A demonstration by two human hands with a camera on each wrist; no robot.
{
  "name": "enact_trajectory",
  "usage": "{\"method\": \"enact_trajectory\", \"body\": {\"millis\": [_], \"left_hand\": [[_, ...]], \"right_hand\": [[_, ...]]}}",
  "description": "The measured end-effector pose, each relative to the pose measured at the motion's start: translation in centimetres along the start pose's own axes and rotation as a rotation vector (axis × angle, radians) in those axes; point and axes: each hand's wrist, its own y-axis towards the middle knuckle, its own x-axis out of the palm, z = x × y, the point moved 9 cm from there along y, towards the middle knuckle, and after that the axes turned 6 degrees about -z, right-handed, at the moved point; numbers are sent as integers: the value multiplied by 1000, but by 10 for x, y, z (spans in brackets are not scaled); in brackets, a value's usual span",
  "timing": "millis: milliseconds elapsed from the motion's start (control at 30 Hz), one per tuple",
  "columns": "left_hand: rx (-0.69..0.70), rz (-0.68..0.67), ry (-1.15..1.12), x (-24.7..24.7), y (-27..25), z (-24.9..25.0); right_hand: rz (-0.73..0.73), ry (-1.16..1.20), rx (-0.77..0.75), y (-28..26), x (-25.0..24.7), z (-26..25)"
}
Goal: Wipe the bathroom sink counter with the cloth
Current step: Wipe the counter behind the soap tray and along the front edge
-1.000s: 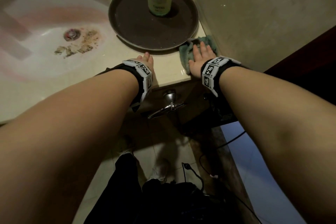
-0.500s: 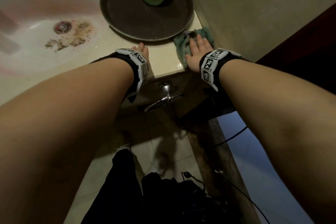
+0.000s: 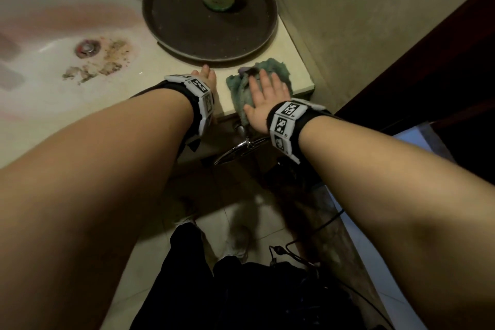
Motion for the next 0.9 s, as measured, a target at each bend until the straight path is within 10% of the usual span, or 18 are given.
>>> {"method": "enact_trajectory", "body": {"millis": [333, 900], "left_hand": [[-21, -24, 82, 3, 8, -5], [-17, -18, 84, 2, 9, -5]], "right_hand": [[30, -114, -140, -1, 5, 3], [-80, 64, 49, 22, -19, 63]]}}
